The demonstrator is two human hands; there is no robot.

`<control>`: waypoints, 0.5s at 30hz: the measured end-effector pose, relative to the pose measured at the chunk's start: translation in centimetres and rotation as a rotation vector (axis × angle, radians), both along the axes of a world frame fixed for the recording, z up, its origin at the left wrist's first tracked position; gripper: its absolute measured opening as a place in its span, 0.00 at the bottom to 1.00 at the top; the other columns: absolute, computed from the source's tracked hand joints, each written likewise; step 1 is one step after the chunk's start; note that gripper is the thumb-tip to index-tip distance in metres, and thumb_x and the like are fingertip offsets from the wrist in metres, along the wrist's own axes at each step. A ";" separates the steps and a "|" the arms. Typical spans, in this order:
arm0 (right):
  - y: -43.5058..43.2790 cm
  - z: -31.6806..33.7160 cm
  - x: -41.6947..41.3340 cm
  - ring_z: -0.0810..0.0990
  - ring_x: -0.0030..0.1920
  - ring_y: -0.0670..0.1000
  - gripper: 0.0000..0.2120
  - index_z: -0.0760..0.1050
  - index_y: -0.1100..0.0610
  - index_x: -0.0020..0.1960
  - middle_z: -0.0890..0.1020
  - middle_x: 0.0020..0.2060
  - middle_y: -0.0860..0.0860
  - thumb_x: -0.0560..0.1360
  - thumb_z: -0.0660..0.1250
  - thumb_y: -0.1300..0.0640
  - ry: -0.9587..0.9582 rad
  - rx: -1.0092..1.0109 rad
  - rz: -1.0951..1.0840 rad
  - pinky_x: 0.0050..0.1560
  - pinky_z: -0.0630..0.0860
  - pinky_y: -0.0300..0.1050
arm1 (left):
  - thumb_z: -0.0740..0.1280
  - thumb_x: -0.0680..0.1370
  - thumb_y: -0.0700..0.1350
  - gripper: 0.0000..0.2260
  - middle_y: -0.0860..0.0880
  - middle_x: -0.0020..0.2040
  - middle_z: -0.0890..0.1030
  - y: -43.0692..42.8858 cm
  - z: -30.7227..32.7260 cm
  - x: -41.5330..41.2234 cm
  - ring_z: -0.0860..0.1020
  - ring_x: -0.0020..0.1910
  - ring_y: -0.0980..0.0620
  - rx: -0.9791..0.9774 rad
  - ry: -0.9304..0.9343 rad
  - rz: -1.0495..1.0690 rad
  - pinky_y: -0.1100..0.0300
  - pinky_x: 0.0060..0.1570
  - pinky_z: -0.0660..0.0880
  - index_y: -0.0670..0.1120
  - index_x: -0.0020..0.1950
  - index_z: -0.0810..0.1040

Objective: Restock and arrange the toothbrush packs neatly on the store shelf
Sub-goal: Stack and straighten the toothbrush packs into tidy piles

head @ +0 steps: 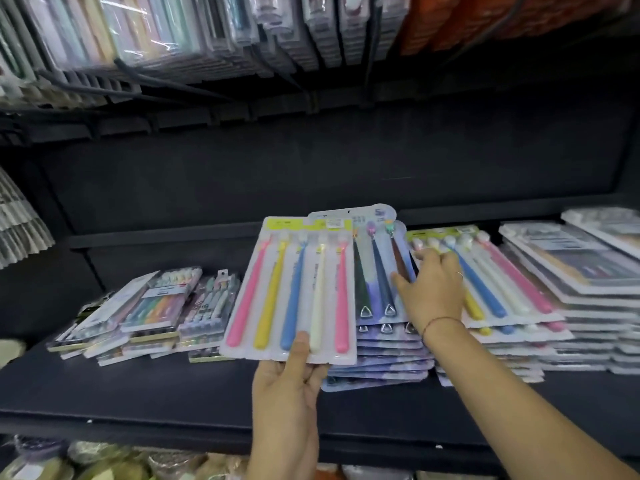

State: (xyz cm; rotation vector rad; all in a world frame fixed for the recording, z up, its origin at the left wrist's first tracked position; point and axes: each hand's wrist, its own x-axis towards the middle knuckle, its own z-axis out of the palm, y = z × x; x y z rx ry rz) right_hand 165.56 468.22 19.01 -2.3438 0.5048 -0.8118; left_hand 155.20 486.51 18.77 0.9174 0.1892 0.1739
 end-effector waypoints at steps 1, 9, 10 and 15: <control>-0.2 0.1 -0.5 0.71 0.61 0.60 0.24 0.71 0.58 0.66 0.70 0.60 0.57 0.74 0.72 0.51 -0.047 0.039 0.026 0.61 0.69 0.53 | 0.66 0.78 0.39 0.07 0.49 0.42 0.86 -0.8 0.1 0.0 0.84 0.39 0.54 0.022 -0.001 -0.026 0.55 0.45 0.81 0.47 0.55 0.78; -1.9 2.3 -12.1 0.85 0.44 0.51 0.10 0.75 0.49 0.60 0.86 0.48 0.49 0.80 0.62 0.50 0.001 0.927 0.652 0.42 0.83 0.48 | 0.66 0.80 0.43 0.10 0.46 0.47 0.86 -8.9 1.2 -0.3 0.85 0.42 0.46 0.215 -0.110 -0.350 0.54 0.38 0.82 0.47 0.61 0.79; -2.6 2.0 -12.5 0.85 0.41 0.53 0.10 0.75 0.52 0.60 0.86 0.47 0.51 0.79 0.64 0.54 -0.014 0.938 0.615 0.41 0.83 0.50 | 0.67 0.79 0.43 0.09 0.45 0.46 0.86 -9.7 1.3 -0.4 0.84 0.40 0.45 0.264 -0.127 -0.379 0.55 0.35 0.81 0.47 0.59 0.79; -8.7 1.9 -11.2 0.69 0.20 0.45 0.07 0.77 0.59 0.55 0.77 0.24 0.47 0.81 0.62 0.59 -0.057 0.954 0.317 0.20 0.63 0.37 | 0.71 0.74 0.56 0.10 0.53 0.42 0.80 -9.7 -0.4 2.8 0.76 0.41 0.58 1.090 -0.420 -0.043 0.63 0.41 0.73 0.51 0.49 0.79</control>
